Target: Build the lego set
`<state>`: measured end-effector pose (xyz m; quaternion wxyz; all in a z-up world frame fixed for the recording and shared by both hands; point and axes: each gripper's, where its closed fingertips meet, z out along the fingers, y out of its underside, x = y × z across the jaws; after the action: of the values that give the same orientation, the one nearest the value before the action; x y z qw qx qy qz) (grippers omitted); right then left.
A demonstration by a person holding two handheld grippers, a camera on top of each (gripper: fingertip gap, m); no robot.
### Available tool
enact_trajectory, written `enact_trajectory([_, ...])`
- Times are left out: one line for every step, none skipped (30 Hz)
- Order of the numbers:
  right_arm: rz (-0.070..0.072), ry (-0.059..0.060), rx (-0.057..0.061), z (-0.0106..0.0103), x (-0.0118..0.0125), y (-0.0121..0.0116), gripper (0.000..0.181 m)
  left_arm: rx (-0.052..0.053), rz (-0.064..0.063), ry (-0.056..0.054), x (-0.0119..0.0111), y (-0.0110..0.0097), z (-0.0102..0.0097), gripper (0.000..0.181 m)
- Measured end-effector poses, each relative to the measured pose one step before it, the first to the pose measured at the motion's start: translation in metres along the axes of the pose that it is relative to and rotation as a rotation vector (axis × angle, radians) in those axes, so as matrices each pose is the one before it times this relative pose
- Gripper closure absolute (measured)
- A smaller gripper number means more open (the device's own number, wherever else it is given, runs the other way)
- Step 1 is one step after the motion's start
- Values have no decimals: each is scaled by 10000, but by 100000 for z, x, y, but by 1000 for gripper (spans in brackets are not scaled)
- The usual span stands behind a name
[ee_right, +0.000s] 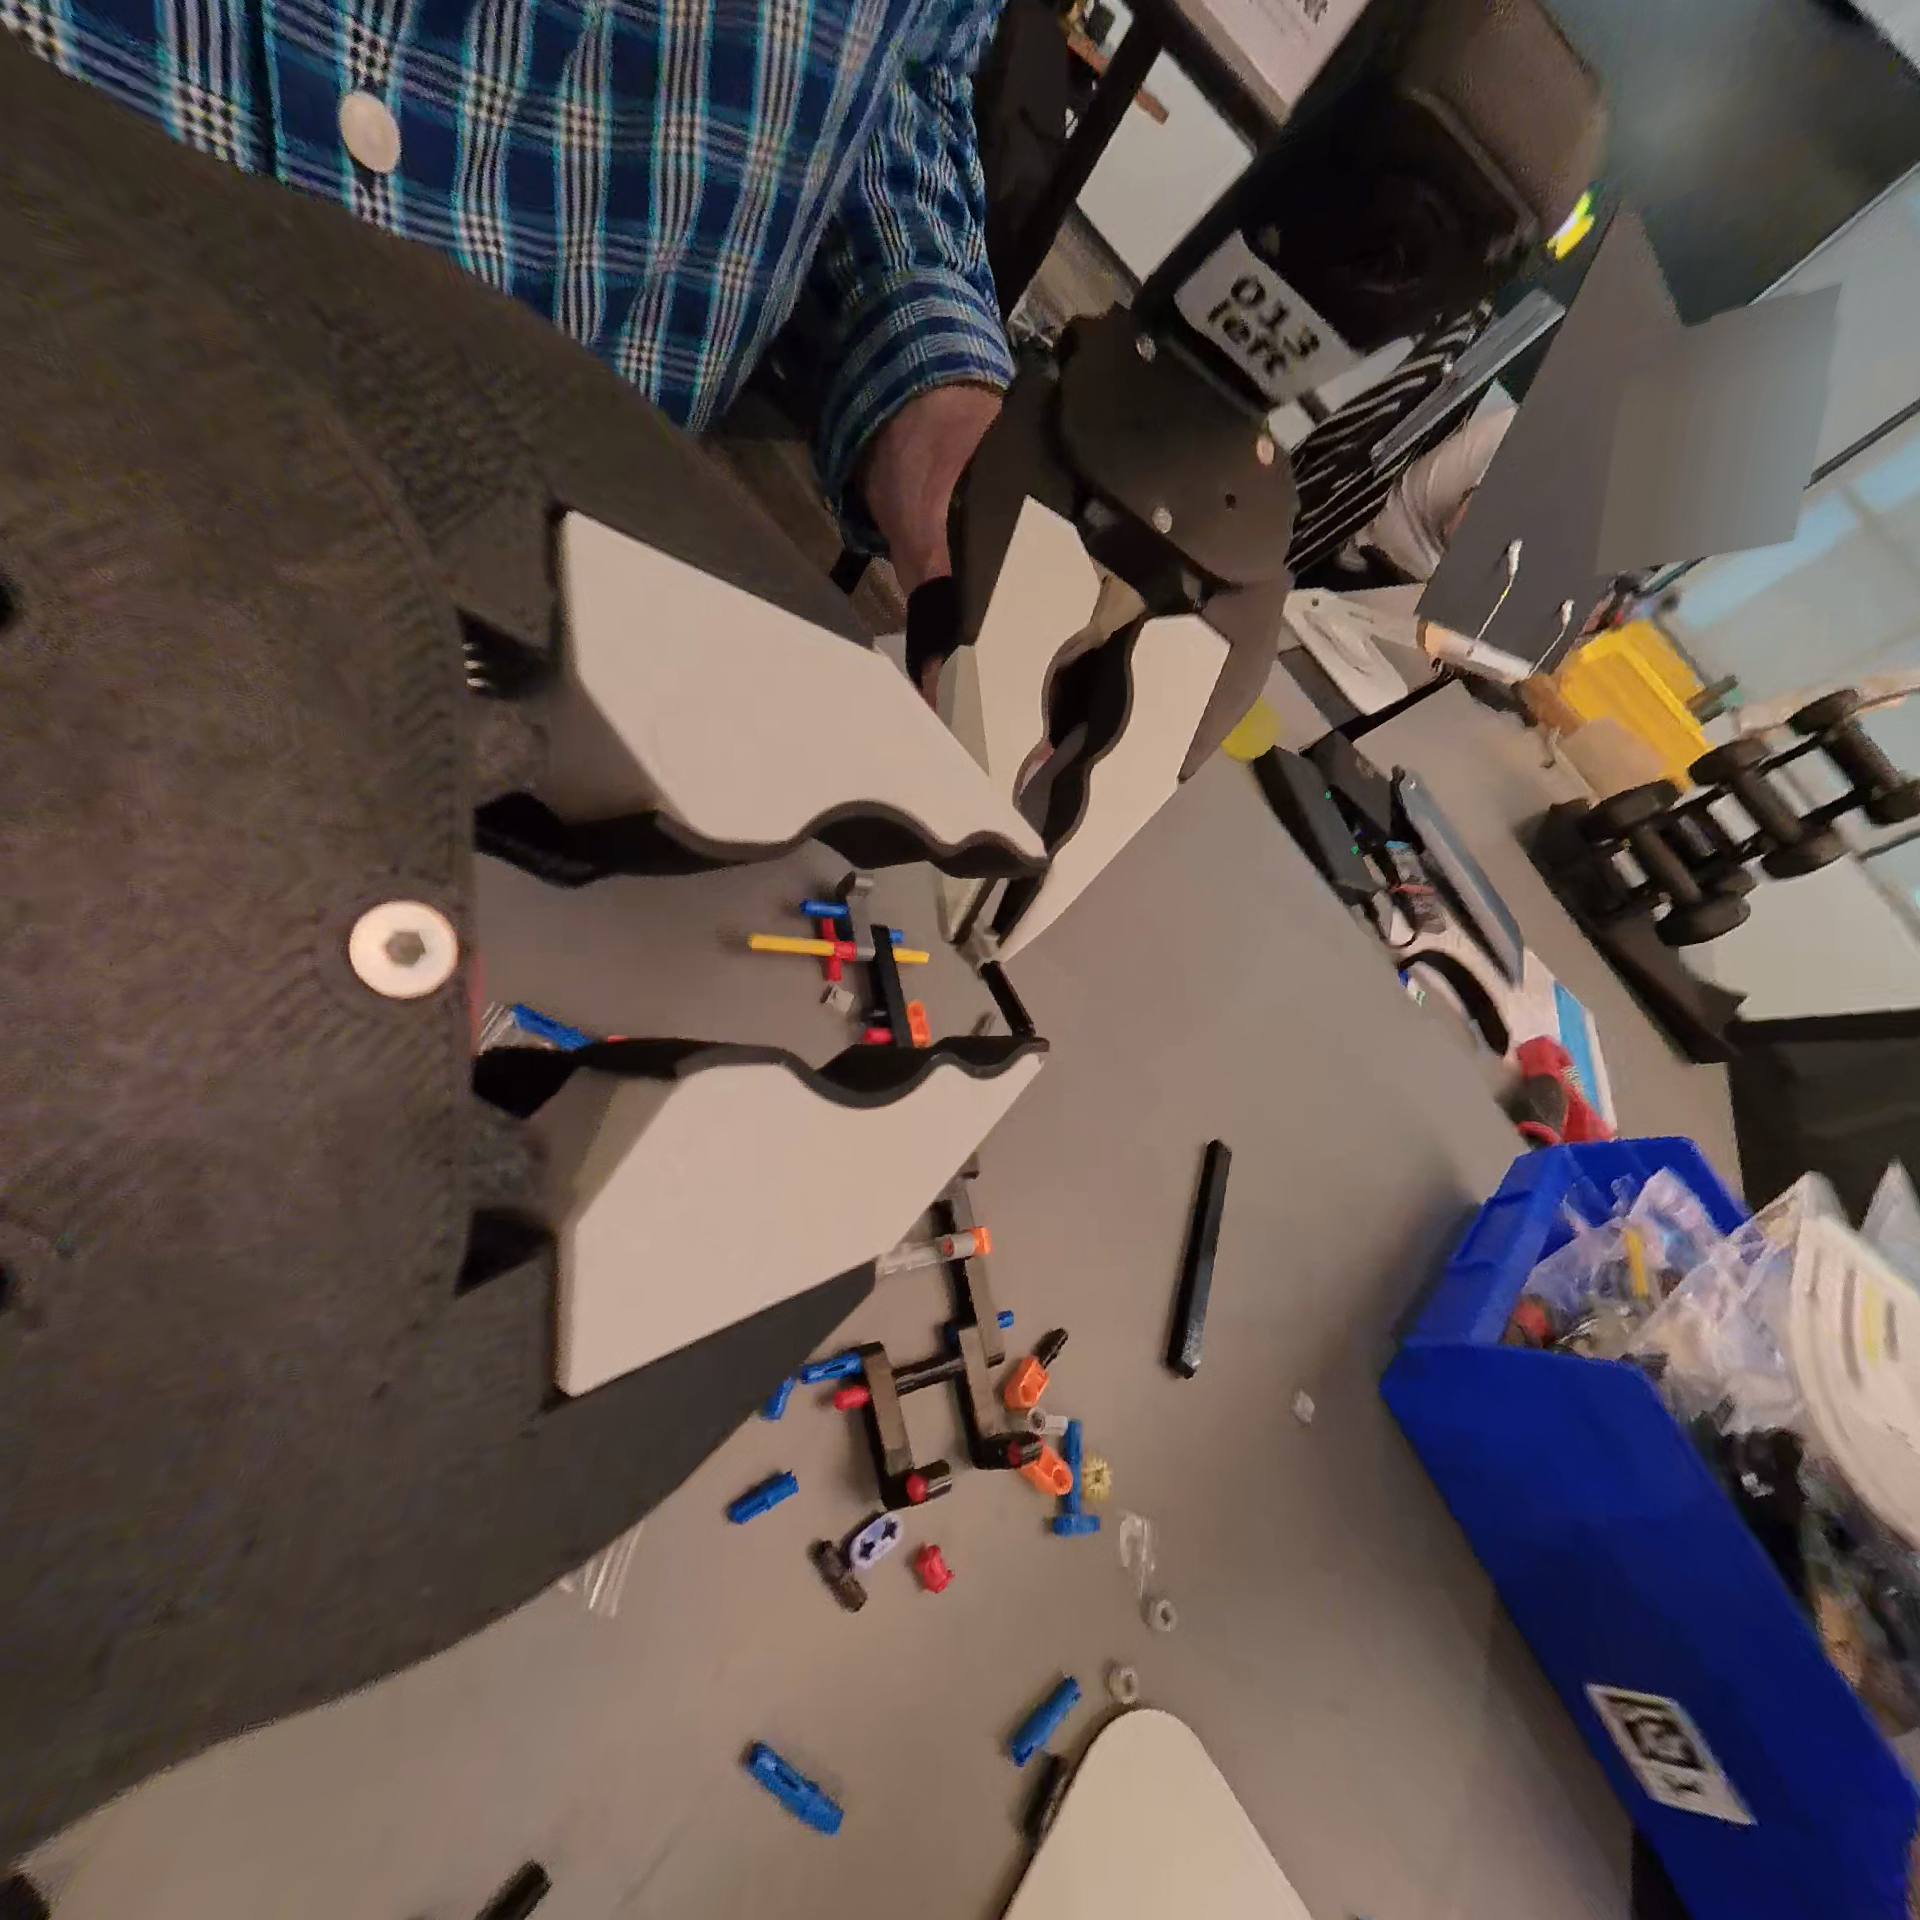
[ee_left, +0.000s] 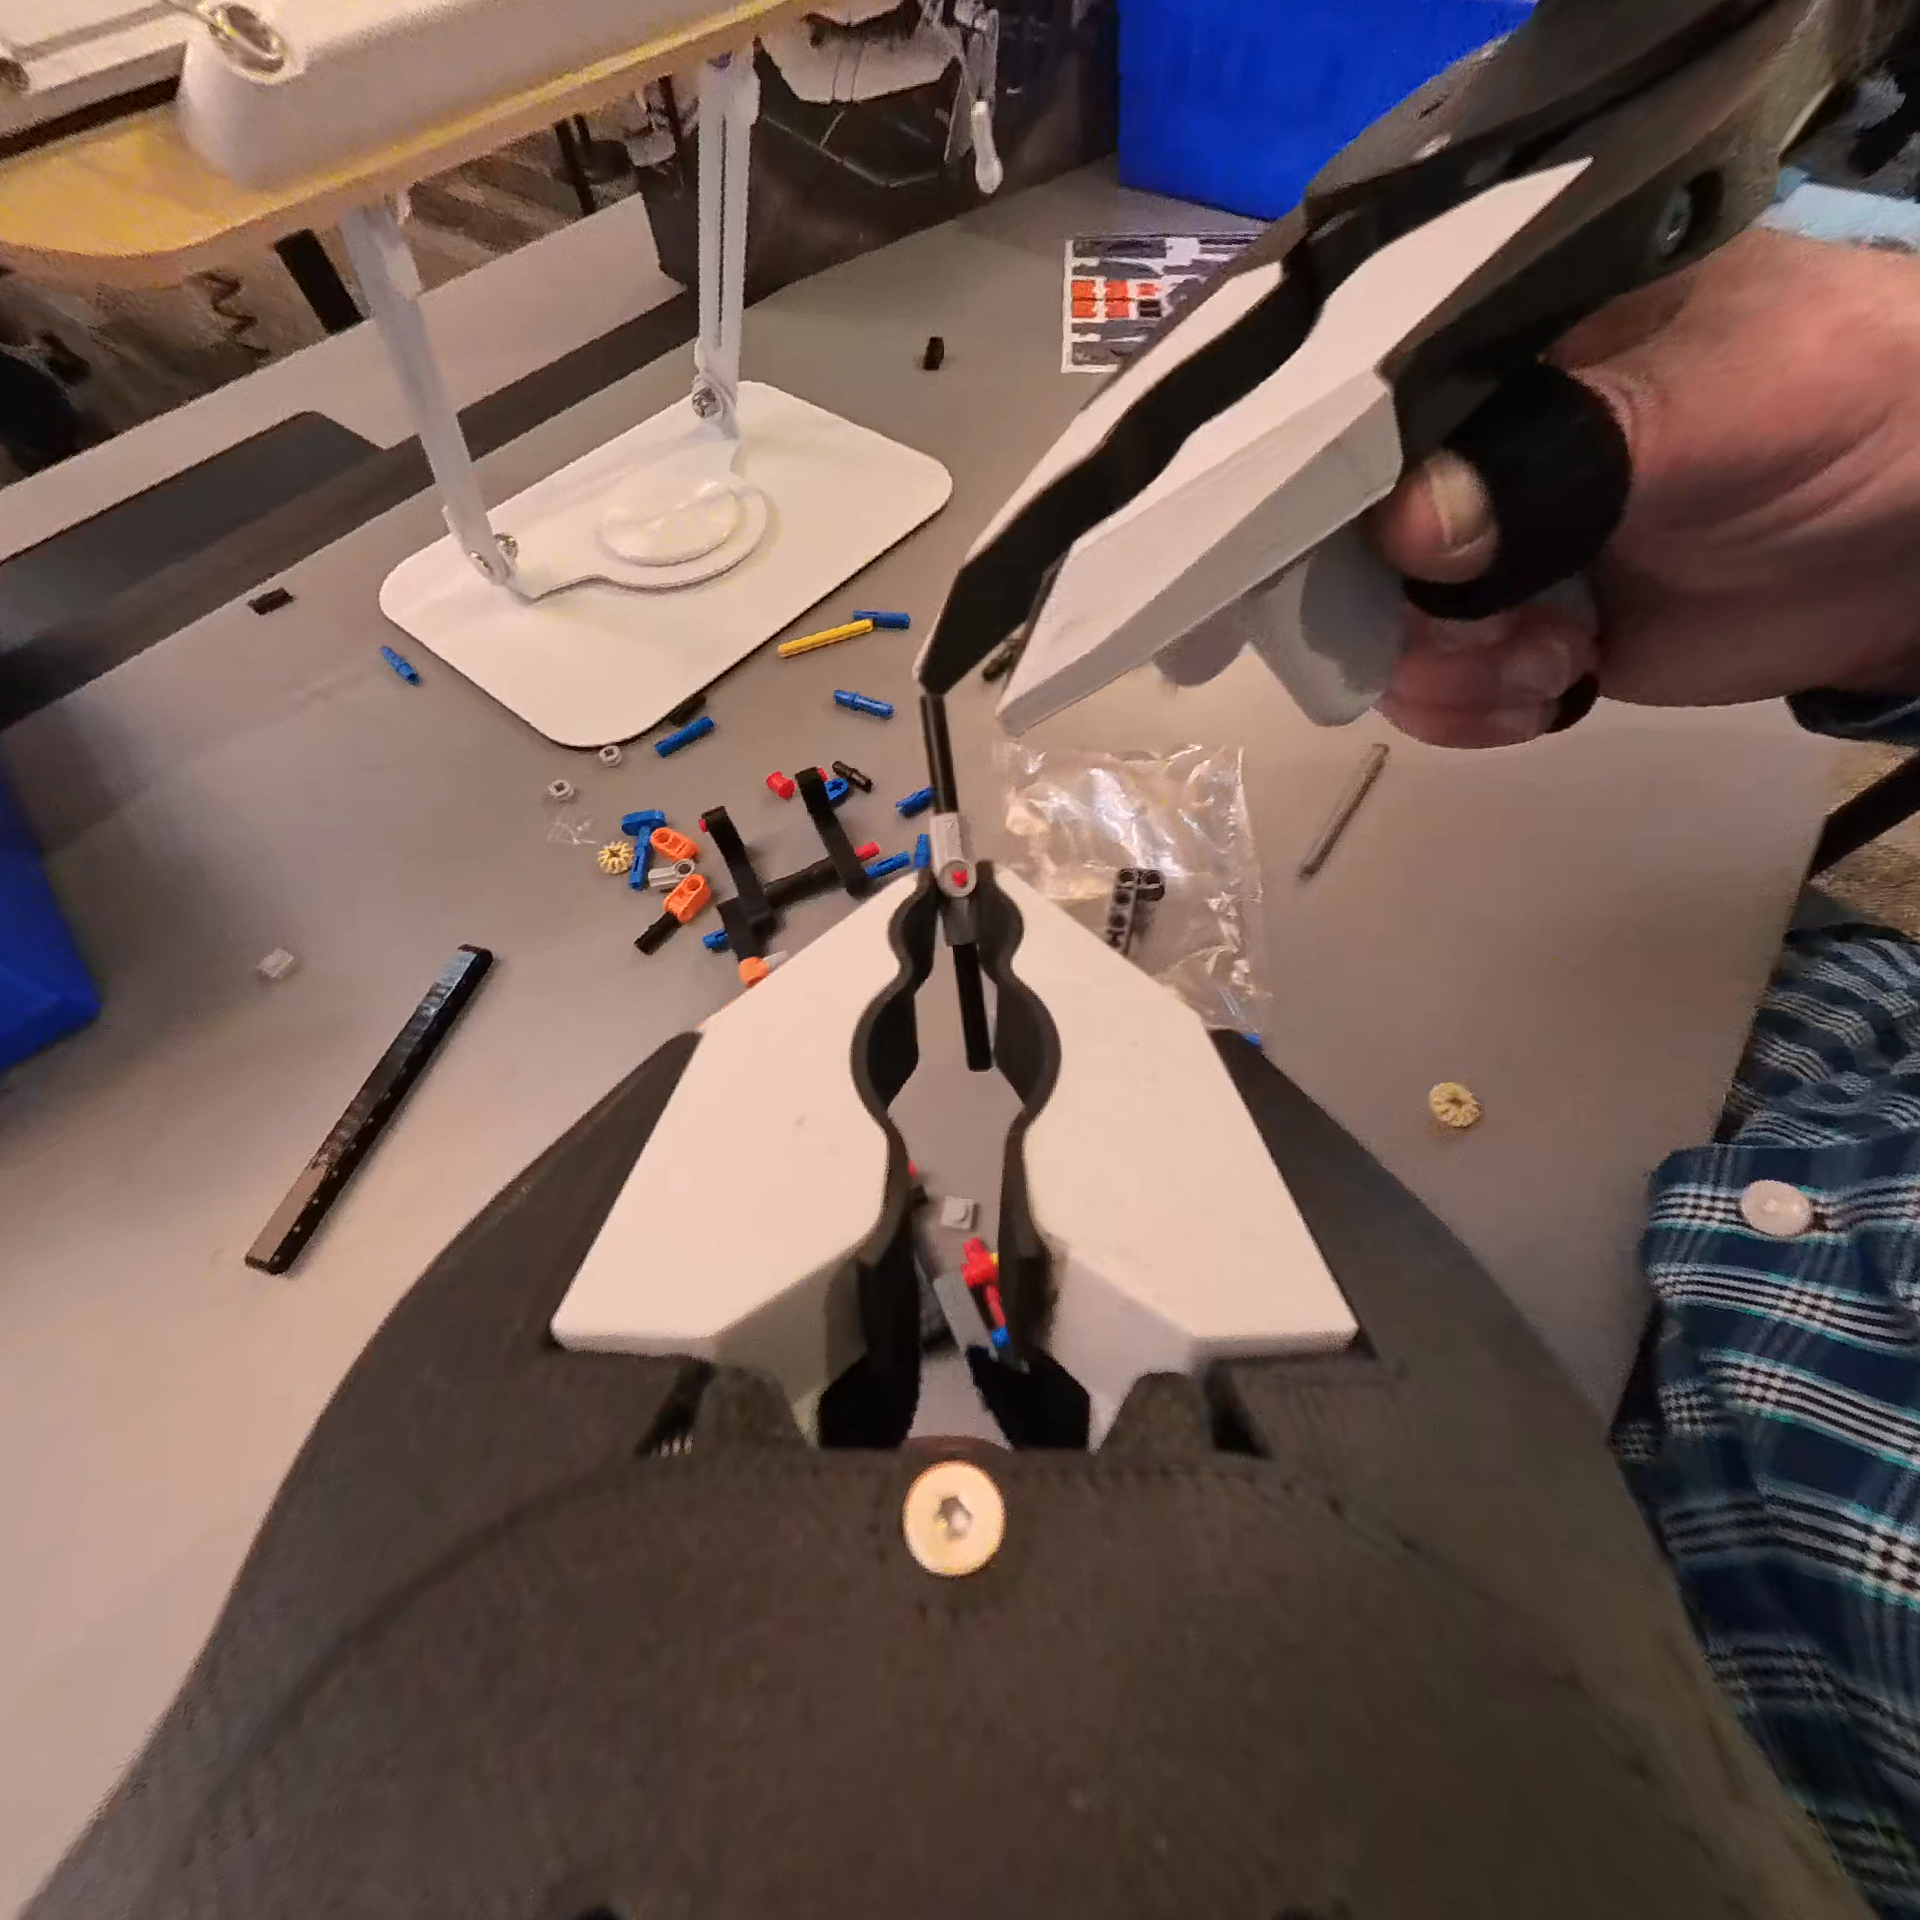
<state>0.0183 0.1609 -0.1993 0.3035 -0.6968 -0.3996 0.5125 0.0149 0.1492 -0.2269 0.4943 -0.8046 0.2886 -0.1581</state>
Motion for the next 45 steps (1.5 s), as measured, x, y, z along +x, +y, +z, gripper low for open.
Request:
enact_trajectory([100, 74, -91, 146, 312, 159, 152, 49, -97, -4, -109, 4, -9, 177])
enact_trajectory([95, -17, 56, 74, 140, -19, 151, 89, -64, -2, -71, -130, -54, 177])
enact_trajectory([120, -13, 96, 49, 116, -63, 151, 82, 4, -83, -153, -154, -63, 177])
enact_trajectory([92, 18, 34, 81, 140, 55, 150, 72, 17, -79, -131, -120, -23, 177])
enact_trajectory([41, -56, -95, 190, 0, 258, 150, 53, -15, 18, 22, -75, 39, 177])
enact_trajectory([42, -71, -113, 228, -32, 319, 150, 46, -11, -1, 49, -57, 85, 177])
enact_trajectory([80, -43, -3, 196, 17, 156, 151, 10, -12, -35, 22, 12, 112, 177])
enact_trajectory([161, -79, 32, 146, 22, 72, 151, -23, 4, -22, 72, 48, 133, 176])
enact_trajectory([220, -81, 29, 67, 65, 55, 151, -13, 37, -40, 48, 20, 97, 176])
enact_trajectory([192, -74, 94, -27, 104, -49, 153, -9, 60, -26, 91, 12, 77, 177])
enact_trajectory([145, -81, 79, -80, 84, -41, 155, 23, 65, -24, 91, -45, 53, 177])
enact_trajectory([95, -48, 30, -82, 99, 35, 156, -13, 48, -5, 93, 8, 68, 177])
enact_trajectory([61, -6, 57, -110, 131, 12, 160, 14, 45, -46, -3, -33, 52, 177])
enact_trajectory([86, -32, 37, -74, 83, 28, 162, 3, 20, -55, -56, -22, 35, 177])
enact_trajectory([120, -88, -5, -13, -10, 75, 161, -36, 30, 15, 27, 40, 61, 176])
enact_trajectory([115, -86, 11, 36, -59, 30, 160, -33, 40, -3, 9, 60, 57, 176])
enact_trajectory([87, -53, -14, 85, -46, 75, 159, -1, 26, -38, -38, 40, 29, 176])
enact_trajectory([65, -8, -110, 117, 12, 210, 158, -22, 14, -12, 4, 36, 38, 176])
enact_trajectory([58, 133, -189, 68, 245, 340, 157, -6, 33, -69, -78, -1, -16, 177])
enact_trajectory([39, 121, 48, -115, 241, -5, 154, -27, 74, -35, 10, 54, -5, 176])
enact_trajectory([93, 6, 185, -214, 122, -195, 155, 52, 73, 1, 44, -63, -47, 176])
enact_trajectory([183, -101, 114, -142, 31, -106, 155, 55, 11, -7, 9, -77, -61, 176])
enact_trajectory([197, -86, 49, -27, 52, -45, 155, 81, 2, 9, 10, -113, -38, 177])
enact_trajectory([92, -120, 38, 50, -71, -47, 157, 40, 46, 50, 113, -63, 4, 177])
enact_trajectory([26, -129, -4, 114, -171, 14, 162, -24, 86, 30, 107, 60, 40, 177])
enact_trajectory([0, -81, 31, 101, -159, -21, 167, -58, 81, 3, 64, 137, 48, 176])
enact_trajectory([-1, -140, 77, 80, -256, -85, 173, -12, 37, 6, 54, 75, 17, 177])
enact_trajectory([47, -232, 59, 49, -352, -78, 178, -3, 11, 1, 2, 24, -1, 177])
enact_trajectory([55, -147, 58, 31, -215, -80, 180, 37, 31, -8, -27, -76, -19, 177])
enact_trajectory([-62, -51, 48, -3, -111, -76, 180, 45, 16, 16, -10, -88, -50, 177])
enact_trajectory([-110, -51, 3, -21, -106, -43, 180, 64, -13, 69, 42, -75, -42, 177])
enact_trajectory([-75, -81, -10, -28, -137, -34, 180, 92, -56, 91, 47, -85, -74, 177])
enact_trajectory([-43, -91, 21, -33, -145, -59, 180, 142, -73, 80, 35, -161, -104, 177])
enact_trajectory([-18, -65, 23, -19, -126, -49, 180, 91, -63, 82, 39, -107, -85, 177])
enact_trajectory([-33, -5, -11, -13, -47, -6, 180, 35, -22, 81, 44, -30, -28, 176])
enact_trajectory([-72, 21, -19, 12, -41, 13, 180, 30, 1, 57, 16, -12, -37, 176])
enact_trajectory([-79, 0, -11, 28, -73, 6, 180, 58, -1, 50, 11, -56, -59, 175])
enact_trajectory([-72, 5, 2, 18, -55, -10, 180, 19, -13, 38, 19, -28, -53, 176])
enact_trajectory([-41, 3, -11, 21, -31, 16, 180, -15, 17, 18, -10, 11, -35, 176])
enact_trajectory([-27, -17, 14, 8, -40, -28, 180, 21, 29, -17, -21, -42, -38, 176])
enact_trajectory([-12, -37, 43, -2, -63, -63, 180, 56, 19, -15, 6, -88, -53, 176])
enact_trajectory([-17, 3, 11, 1, 1, 14, 180, -43, -47, 31, 15, 40, 5, 177])
enact_trajectory([-8, 18, -15, 15, 28, 60, 180, -58, -82, 56, 1, 88, 20, 177])
enact_trajectory([8, -36, 39, 12, -29, -22, 180, 74, -81, 32, -12, -51, -32, 177])
enact_trajectory([-15, -54, 91, -13, -72, -96, 180, 119, -107, 27, -27, -122, -40, 176])
